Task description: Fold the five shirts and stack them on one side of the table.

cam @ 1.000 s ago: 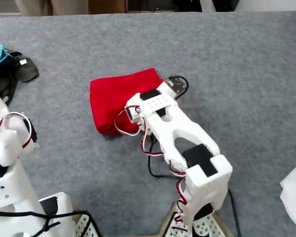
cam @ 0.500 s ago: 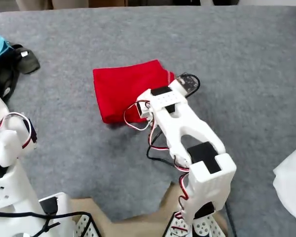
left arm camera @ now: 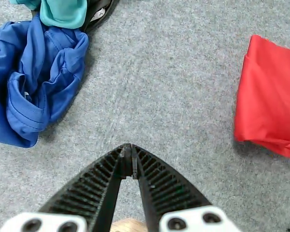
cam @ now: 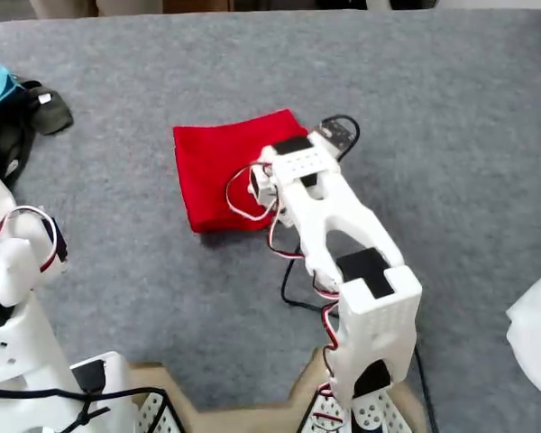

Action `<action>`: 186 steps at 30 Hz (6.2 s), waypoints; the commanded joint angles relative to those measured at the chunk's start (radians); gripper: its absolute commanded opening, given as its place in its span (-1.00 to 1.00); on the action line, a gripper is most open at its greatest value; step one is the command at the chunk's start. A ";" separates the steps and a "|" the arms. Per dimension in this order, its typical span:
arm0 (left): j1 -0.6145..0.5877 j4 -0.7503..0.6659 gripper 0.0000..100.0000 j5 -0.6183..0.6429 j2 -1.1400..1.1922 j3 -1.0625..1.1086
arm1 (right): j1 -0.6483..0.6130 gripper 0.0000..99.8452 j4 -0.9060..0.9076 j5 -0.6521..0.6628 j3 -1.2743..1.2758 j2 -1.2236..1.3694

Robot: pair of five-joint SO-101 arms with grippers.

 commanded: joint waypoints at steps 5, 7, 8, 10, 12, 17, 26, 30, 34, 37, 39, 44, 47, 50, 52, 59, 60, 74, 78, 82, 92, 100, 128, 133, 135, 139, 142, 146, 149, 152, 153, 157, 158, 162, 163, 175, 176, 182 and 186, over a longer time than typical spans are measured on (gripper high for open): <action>-0.002 0.009 -0.96 -0.006 -0.013 -0.011 | 0.028 -0.99 0.222 0.029 -0.289 -0.005; -0.002 0.009 -0.96 -0.008 -0.013 -0.011 | 0.033 -0.99 0.227 0.034 -0.329 -0.005; -0.002 0.009 -0.96 -0.008 -0.013 -0.012 | 0.044 -0.99 0.229 0.040 -0.343 -0.005; -0.002 0.009 -0.96 -0.018 -0.013 -0.012 | 0.071 -0.99 0.229 0.049 -0.372 -0.005; -0.008 0.009 -0.96 -0.040 -0.013 -0.012 | 0.114 -0.99 0.229 0.063 -0.407 -0.005; -0.011 0.009 -0.96 -0.060 -0.015 -0.012 | 0.242 -0.99 0.229 0.141 -0.524 -0.005; -0.009 0.009 -0.96 -0.061 -0.015 -0.098 | 0.624 -0.99 0.226 0.245 -0.616 0.002; -0.009 0.009 -0.96 -0.061 -0.015 -0.101 | 0.814 -0.99 0.229 0.342 -0.619 -0.004; -0.003 0.009 -0.96 -0.061 -0.015 -0.101 | 1.006 -0.99 0.227 0.425 -0.619 -0.004; -0.003 0.009 -0.96 -0.061 -0.015 -0.101 | 1.150 -0.99 0.219 0.493 -0.622 -0.004; -0.003 0.009 -0.96 -0.061 -0.013 -0.101 | 1.239 -0.99 0.219 0.537 -0.642 -0.001; -0.003 0.009 -0.96 -0.061 -0.013 -0.101 | 1.435 -0.99 0.219 0.623 -0.730 0.002; -0.003 0.009 -0.96 -0.061 -0.013 -0.103 | 1.517 -0.99 0.227 0.680 -0.754 0.002; -0.003 0.009 -0.96 -0.061 -0.013 -0.103 | 1.575 -0.99 0.230 0.726 -0.753 0.001; -0.003 0.009 -0.96 -0.061 -0.013 -0.103 | 1.593 -0.99 0.265 0.755 -0.753 0.002; -0.002 0.009 -0.96 -0.064 -0.013 -0.103 | 1.603 -0.99 0.480 0.876 -0.756 0.002; -0.002 0.009 -0.96 -0.078 -0.013 -0.103 | 1.613 -0.99 0.486 0.876 -0.759 0.001; -0.002 0.009 -0.96 -0.103 -0.015 -0.103 | 1.679 -0.99 0.543 0.944 -0.857 -0.108; -0.002 0.009 -0.96 -0.103 -0.015 -0.103 | 1.710 -0.99 0.554 0.957 -0.782 -0.165; -0.002 0.009 -0.96 -0.103 -0.015 -0.103 | 1.735 -0.99 0.552 1.025 -0.621 -0.211; -0.002 0.009 -0.96 -0.104 -0.015 -0.103 | 1.739 -0.98 0.465 1.114 -0.421 -0.220; -0.003 0.009 -0.96 -0.104 -0.015 -0.103 | 1.742 -0.64 0.551 1.221 -0.423 -0.225; -0.397 0.000 -0.96 -0.272 0.042 -0.095 | 1.113 -0.60 0.545 1.163 0.117 -1.035; -0.505 0.005 -0.96 -0.331 0.041 -0.092 | 0.720 -1.00 0.531 1.062 0.163 -1.153; -0.535 0.006 -0.96 -0.331 0.041 -0.087 | 0.604 -0.95 0.511 1.010 0.189 -1.173; -0.517 0.003 -0.96 -0.330 0.041 0.025 | 0.466 -0.95 0.371 0.914 0.315 -1.176; -0.439 -0.021 -0.96 -0.324 0.051 0.104 | 0.433 -0.96 0.210 0.908 0.438 -1.176; -0.296 -0.126 -0.96 -0.270 0.053 0.201 | 0.394 -0.99 0.058 0.910 0.593 -1.152; -0.157 -0.218 -0.96 -0.213 0.068 0.292 | 0.374 -0.99 0.021 0.910 0.661 -1.070; -0.043 -0.305 -0.96 -0.166 0.128 0.385 | 0.377 -0.99 0.017 0.910 0.670 -0.964; -0.014 -0.319 -0.96 -0.155 0.159 0.405 | 0.378 -0.99 0.020 0.911 0.670 -0.931; 0.029 -0.290 -0.96 -0.137 0.291 0.430 | 0.375 -0.99 0.018 0.965 0.668 -0.826; 0.028 -0.279 -0.96 -0.137 0.320 0.433 | 0.375 -0.99 0.020 0.970 0.670 -0.806; 0.026 -0.265 -0.96 -0.140 0.384 0.466 | 0.375 -0.99 0.060 0.973 0.671 -0.740; 0.026 -0.265 -0.96 -0.140 0.384 0.479 | 0.375 -0.99 0.078 0.973 0.670 -0.731; 0.028 -0.249 -0.96 -0.143 0.387 0.628 | 0.375 -0.99 0.264 1.096 0.668 -0.697; 0.028 -0.245 -0.96 -0.157 0.392 0.621 | 0.375 -0.99 0.273 1.105 0.668 -0.696; 0.037 -0.244 -0.96 -0.245 0.397 0.631 | 0.375 -0.99 0.282 1.155 0.674 -0.696; 0.034 -0.253 -0.96 -0.264 0.394 0.635 | 0.375 -0.99 0.290 1.181 0.661 -0.702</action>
